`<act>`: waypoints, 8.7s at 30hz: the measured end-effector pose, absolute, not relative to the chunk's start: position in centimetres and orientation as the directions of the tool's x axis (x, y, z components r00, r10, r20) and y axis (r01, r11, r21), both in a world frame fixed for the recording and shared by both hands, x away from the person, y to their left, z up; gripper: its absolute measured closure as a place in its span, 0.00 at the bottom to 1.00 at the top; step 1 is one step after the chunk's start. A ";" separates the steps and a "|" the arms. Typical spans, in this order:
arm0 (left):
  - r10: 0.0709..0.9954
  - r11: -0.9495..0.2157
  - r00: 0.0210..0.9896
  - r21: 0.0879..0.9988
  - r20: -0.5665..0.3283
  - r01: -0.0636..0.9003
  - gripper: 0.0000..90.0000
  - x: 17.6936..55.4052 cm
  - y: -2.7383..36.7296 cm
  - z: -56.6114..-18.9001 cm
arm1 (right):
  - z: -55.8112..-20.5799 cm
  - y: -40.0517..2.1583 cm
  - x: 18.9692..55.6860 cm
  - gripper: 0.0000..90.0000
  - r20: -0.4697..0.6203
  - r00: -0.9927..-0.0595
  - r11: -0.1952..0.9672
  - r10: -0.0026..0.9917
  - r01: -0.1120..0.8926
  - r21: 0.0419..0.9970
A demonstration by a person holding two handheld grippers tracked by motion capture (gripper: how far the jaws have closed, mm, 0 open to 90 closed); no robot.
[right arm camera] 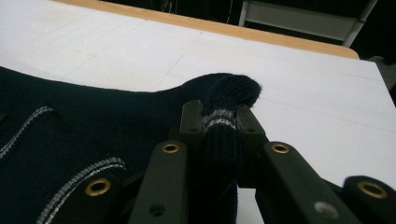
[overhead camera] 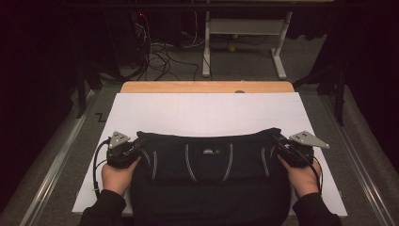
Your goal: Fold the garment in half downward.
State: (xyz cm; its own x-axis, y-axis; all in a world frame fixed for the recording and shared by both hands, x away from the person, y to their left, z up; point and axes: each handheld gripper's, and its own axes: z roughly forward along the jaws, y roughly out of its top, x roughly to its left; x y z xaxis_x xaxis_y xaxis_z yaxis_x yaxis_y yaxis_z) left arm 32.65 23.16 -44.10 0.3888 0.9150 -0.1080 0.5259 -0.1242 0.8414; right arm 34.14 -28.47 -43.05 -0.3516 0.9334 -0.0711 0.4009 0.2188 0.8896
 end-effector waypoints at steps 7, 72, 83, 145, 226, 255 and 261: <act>0.925 -0.112 0.370 0.868 -0.087 0.484 0.85 33.8 23.7 -42.6 | -41.6 -28.3 35.1 0.87 -0.049 -0.363 0.192 0.931 0.371 0.908; 0.874 -0.168 0.449 0.751 -0.187 0.639 0.85 35.7 19.5 -46.9 | -46.6 -25.8 36.0 0.90 -0.007 -0.501 0.308 0.865 0.520 0.796; 0.830 -0.199 0.530 0.796 -0.174 0.572 0.85 31.3 19.5 -45.1 | -45.1 -26.5 32.7 0.91 -0.048 -0.513 0.305 0.857 0.428 0.851; 0.806 -0.238 0.567 0.783 -0.172 0.575 0.09 35.0 14.9 -43.6 | -44.0 -22.0 34.1 0.14 0.022 -0.567 0.291 0.823 0.455 0.842; 0.580 -0.345 0.794 0.828 -0.182 0.442 0.82 24.1 14.3 -44.3 | -44.0 -22.6 24.2 0.93 -0.015 -0.731 0.349 0.682 0.307 0.885; 0.626 -0.316 0.757 0.825 -0.189 0.468 0.64 21.4 16.2 -45.4 | -44.7 -24.1 20.5 0.65 0.001 -0.737 0.349 0.676 0.322 0.880; 0.641 -0.300 0.742 0.826 -0.195 0.476 0.51 22.2 16.8 -46.0 | -45.4 -24.6 21.3 0.41 -0.006 -0.675 0.327 0.738 0.350 0.878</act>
